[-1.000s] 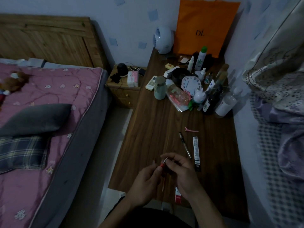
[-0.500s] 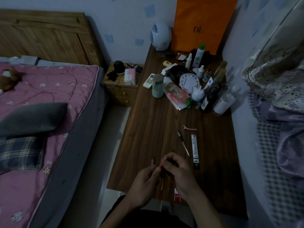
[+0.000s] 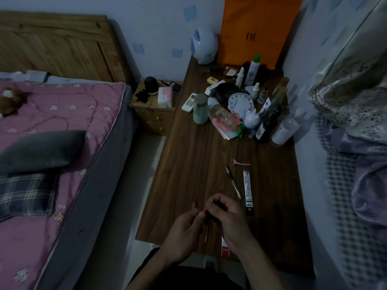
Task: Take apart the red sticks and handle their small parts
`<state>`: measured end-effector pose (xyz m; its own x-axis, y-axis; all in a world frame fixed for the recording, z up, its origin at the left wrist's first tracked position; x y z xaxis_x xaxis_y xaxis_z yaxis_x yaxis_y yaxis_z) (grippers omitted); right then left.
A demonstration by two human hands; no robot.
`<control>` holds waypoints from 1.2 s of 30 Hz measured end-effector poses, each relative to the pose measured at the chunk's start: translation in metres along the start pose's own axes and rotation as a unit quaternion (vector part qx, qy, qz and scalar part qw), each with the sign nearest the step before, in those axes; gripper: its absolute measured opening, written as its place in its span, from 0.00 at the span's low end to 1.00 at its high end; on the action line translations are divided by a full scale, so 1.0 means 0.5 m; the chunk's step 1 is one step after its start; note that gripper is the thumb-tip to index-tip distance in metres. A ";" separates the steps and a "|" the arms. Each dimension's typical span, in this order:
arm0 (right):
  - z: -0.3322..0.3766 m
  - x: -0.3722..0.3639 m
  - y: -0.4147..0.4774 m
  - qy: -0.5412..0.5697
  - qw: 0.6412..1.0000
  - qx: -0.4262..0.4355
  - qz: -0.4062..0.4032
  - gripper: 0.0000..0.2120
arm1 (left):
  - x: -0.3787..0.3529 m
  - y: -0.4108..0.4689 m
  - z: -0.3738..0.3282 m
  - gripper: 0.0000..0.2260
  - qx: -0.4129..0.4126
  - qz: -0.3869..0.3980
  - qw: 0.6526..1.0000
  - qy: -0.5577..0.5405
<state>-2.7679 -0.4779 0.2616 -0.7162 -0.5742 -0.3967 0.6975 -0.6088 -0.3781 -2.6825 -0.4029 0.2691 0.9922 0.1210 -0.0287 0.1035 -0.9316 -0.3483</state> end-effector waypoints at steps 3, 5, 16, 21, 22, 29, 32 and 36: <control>-0.005 0.005 -0.002 0.011 1.000 -0.010 -0.005 0.07 | 0.002 -0.001 0.005 0.15 0.004 -0.006 1.000 0.000; -0.013 0.010 -0.003 0.020 0.999 -0.023 -0.011 0.11 | 0.003 -0.002 0.010 0.15 0.010 -0.004 1.000 0.005; -0.009 0.009 -0.011 -0.026 0.999 -0.024 -0.018 0.07 | -0.004 -0.014 -0.002 0.15 0.017 0.006 1.000 0.020; -0.009 0.006 -0.015 -0.026 0.999 -0.022 -0.019 0.10 | -0.006 -0.016 -0.001 0.14 0.030 -0.002 0.998 0.051; -0.010 0.007 -0.015 -0.027 0.999 -0.020 -0.021 0.10 | -0.005 -0.016 -0.001 0.13 0.030 -0.005 0.998 0.057; -0.022 0.024 -0.016 -0.005 0.999 -0.023 -0.047 0.08 | -0.009 -0.008 0.012 0.13 0.028 -0.003 0.999 0.029; -0.035 0.053 -0.017 0.007 0.997 -0.034 -0.067 0.06 | -0.007 -0.001 0.037 0.13 0.037 -0.009 0.999 0.027; -0.064 0.135 -0.023 -0.109 0.984 -0.049 -0.135 0.04 | -0.003 0.010 0.087 0.14 0.061 -0.013 0.996 0.057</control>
<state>-2.8235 -0.4920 0.2124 -0.8565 -0.5091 -0.0853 0.4721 -0.7058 -0.5282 -2.6867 -0.3926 0.2268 0.9914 0.0979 0.0863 0.1268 -0.8791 -0.4594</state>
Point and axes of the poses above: each hand's wrist, its own y-axis towards the middle knuckle, its own x-axis out of the back of the hand, z = x × y, the point moved 9 cm from there along y, towards the middle knuckle, and after that the axes turned 7 degrees about z, right-handed, at the moved point
